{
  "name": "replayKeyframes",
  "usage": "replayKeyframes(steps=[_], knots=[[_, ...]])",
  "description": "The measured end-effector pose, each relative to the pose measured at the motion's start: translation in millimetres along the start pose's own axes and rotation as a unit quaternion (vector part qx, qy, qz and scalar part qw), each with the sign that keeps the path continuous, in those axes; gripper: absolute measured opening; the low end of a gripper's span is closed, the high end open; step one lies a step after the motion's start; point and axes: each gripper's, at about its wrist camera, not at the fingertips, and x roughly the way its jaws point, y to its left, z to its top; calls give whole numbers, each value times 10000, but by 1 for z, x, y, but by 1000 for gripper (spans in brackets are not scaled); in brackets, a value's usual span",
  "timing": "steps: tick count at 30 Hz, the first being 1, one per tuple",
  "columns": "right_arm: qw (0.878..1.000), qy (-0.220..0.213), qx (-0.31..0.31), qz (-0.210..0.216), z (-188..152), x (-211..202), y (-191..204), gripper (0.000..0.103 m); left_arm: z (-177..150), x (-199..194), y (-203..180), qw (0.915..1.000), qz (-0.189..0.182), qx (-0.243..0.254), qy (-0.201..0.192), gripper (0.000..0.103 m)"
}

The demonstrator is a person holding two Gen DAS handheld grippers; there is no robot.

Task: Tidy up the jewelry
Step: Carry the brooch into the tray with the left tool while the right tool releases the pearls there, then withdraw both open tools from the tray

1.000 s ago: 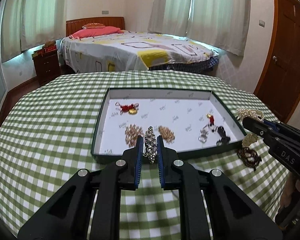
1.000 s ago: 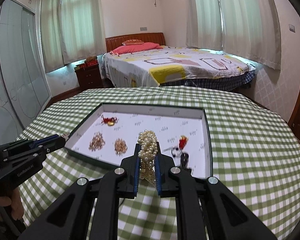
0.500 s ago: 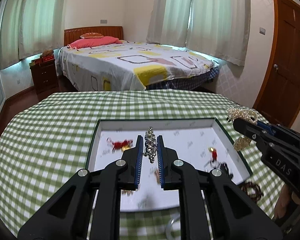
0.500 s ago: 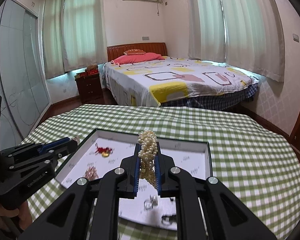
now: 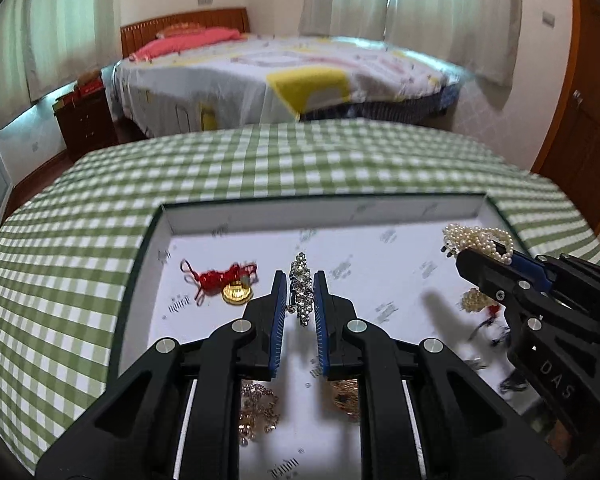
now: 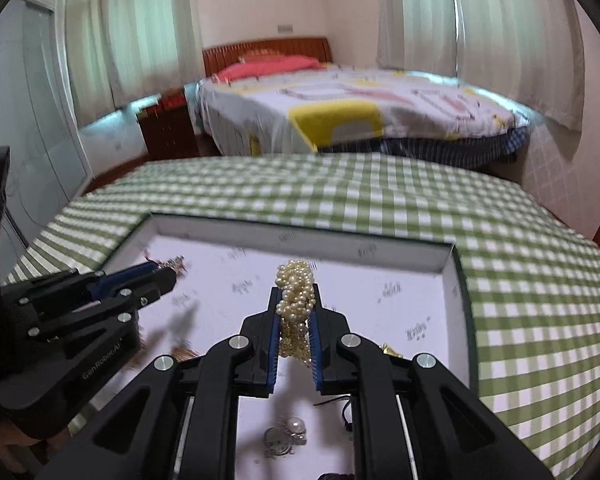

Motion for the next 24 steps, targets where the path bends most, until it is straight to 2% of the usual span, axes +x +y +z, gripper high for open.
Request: replayKeyframes(steps=[5,12,14,16,18,20,22,24], knots=[[9993,366,20,-43,-6,17,0,13,-3,18,4,9994,75,-25,331,14],[9980,625,33,-76,-9,26,-3,13,-5,25,-1,9982,268,145,512,14],[9977,667,50,-66,-8,27,-5,15,-3,25,-3,9981,286,153,519,19],[9977,679,39,-55,-9,27,-6,17,-2,24,-3,9983,262,153,500,29],[9977,675,29,-62,-9,27,-6,21,-3,22,-3,9984,245,159,485,31],[9978,662,51,-48,-10,26,-6,26,-3,21,-2,9986,221,138,470,40],[9979,645,41,-54,-10,24,-6,26,-3,18,-2,9989,201,92,418,49],[9981,616,29,-47,-10,22,-6,26,-2,15,-1,9991,169,58,394,51]])
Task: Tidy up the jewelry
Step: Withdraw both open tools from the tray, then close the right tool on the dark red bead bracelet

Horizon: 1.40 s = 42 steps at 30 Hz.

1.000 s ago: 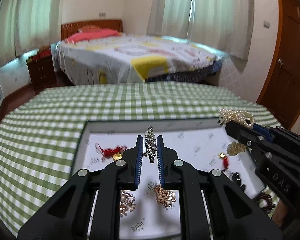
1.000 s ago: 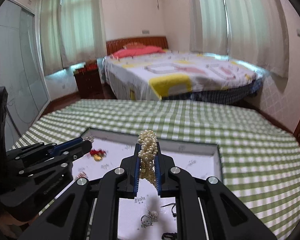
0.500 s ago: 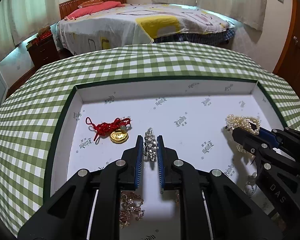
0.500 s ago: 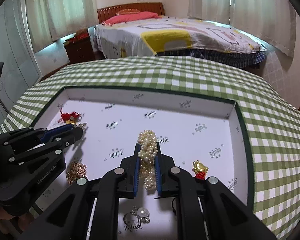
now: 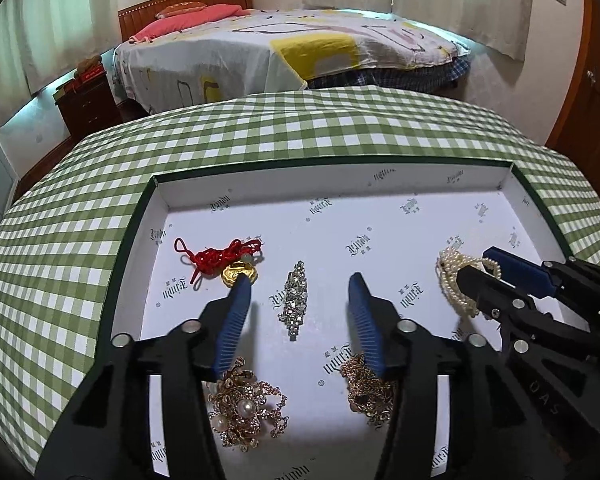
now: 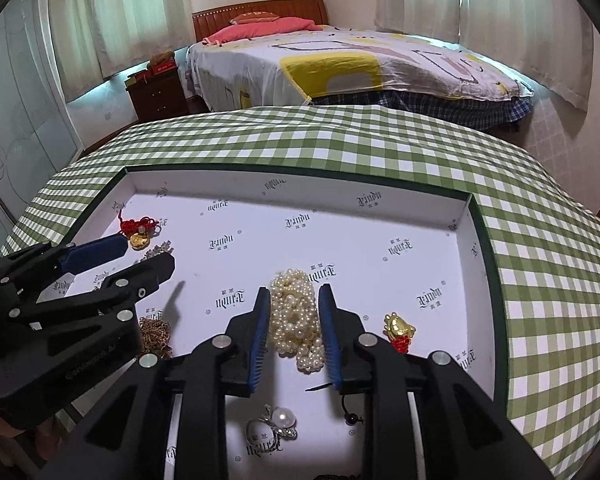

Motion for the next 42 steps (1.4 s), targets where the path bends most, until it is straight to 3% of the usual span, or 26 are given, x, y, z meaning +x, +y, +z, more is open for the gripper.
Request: replayKeyframes(steps=[5,11,19,34,42], knots=[[9999,-165,-6,-7,1,-13,0,26,-2,-11,3,9999,-15,-58,-111,57],[9992,-404,-4,-78,-1,-39,-4,34,-3,-37,7,9992,-88,-182,-340,64],[9975,-637,137,-282,-19,-83,-13,38,-26,-78,10,9972,-222,-428,-566,70],[9965,-469,283,-629,-91,-116,-27,42,-91,-125,12,9963,-175,-551,-630,71],[9959,-336,455,-710,-112,-112,-41,45,-118,-127,5,9979,-100,-481,-432,71]])
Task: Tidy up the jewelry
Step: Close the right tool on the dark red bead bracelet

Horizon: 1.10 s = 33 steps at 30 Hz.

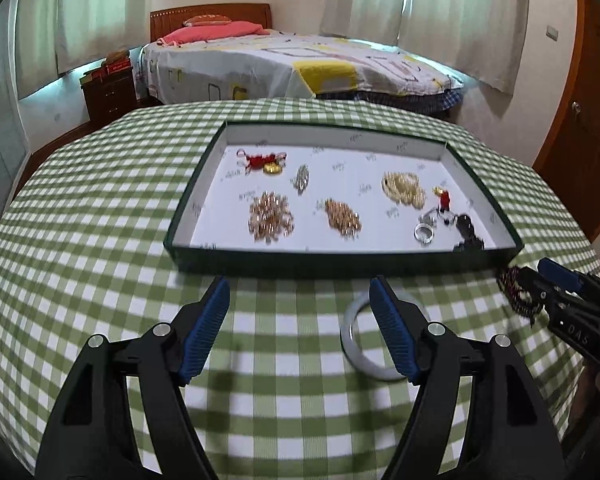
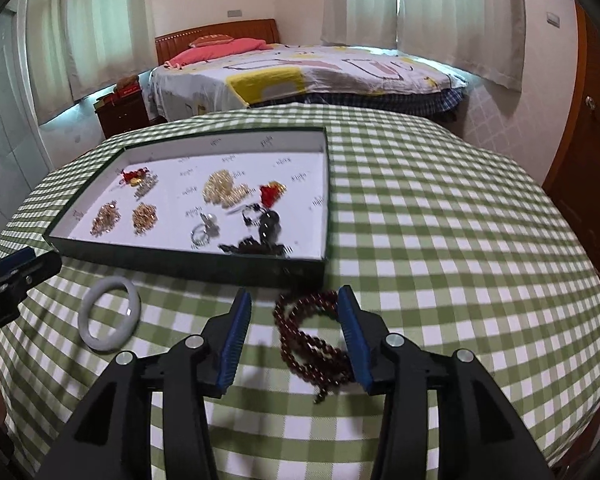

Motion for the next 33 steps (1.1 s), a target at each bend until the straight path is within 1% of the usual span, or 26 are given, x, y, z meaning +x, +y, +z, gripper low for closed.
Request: replayKeyframes(steps=[3,5,13,23,28,29,33], knots=[[10000,81,16,-43,-7,5,-4,49,-5,0,0,10000,20,6,44,71],[9999,135,70,-50,-9,9,-6,53,-7,-1,0,10000,34,9,55,71],[9997,190,101,-97,-14,17,-8,60,-9,2,-2,9999,35,42,118,71],[9996,146,209,-149,-13,15,-12,62,-11,4,-3,9999,36,59,148,71],[9997,-100,200,-36,-11,5,-10,62,-13,4,-4,9999,35,64,154,71],[9997,-142,187,-35,-10,3,-10,64,-13,5,-4,9999,36,63,149,71],[9997,-60,175,-145,-10,7,-12,65,-13,4,-4,9999,37,58,154,71]])
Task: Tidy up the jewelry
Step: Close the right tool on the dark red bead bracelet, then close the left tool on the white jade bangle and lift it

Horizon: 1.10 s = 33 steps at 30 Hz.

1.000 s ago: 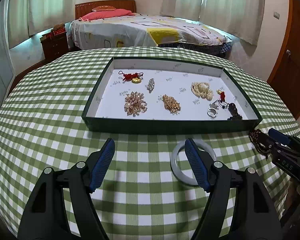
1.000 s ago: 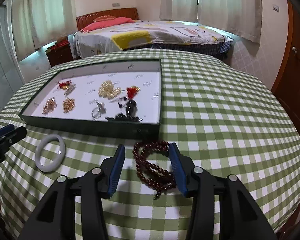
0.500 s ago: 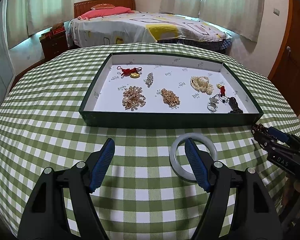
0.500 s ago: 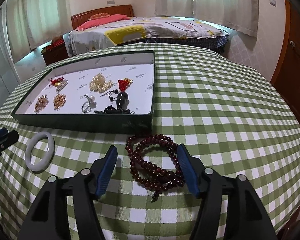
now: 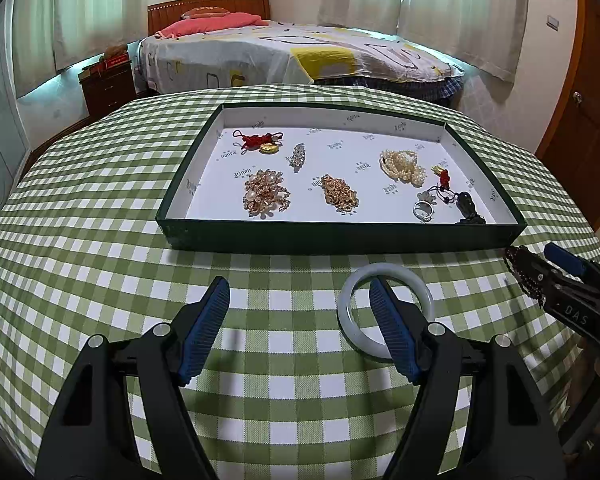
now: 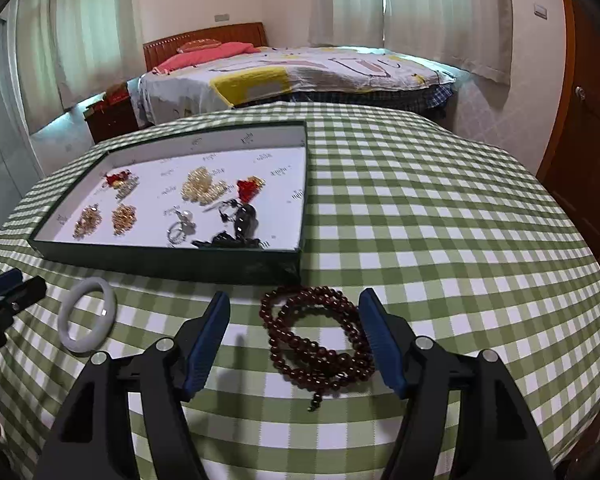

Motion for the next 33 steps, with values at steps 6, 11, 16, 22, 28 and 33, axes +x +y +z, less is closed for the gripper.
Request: replayKeyframes(steps=[6,11,16,22,28,33], knots=[[9996,231,74,-161,-4,11,-7,70,0,0,0,10000,-5,-3,20,71],[9994,257,33,-236,-6,14,-6,70,-3,1,-1,10000,-13,16,52,71],[9996,225,18,-166,-7,12,0,50,-5,2,-5,9999,-33,60,76,71],[9996,242,-15,106,-8,9,10,19,-7,2,-9,9999,-57,102,103,71],[9987,263,-108,422,-10,6,25,17,-8,3,-15,9998,-72,154,125,71],[9978,218,-246,574,-12,3,38,17,-9,6,-24,9996,-121,222,161,71]])
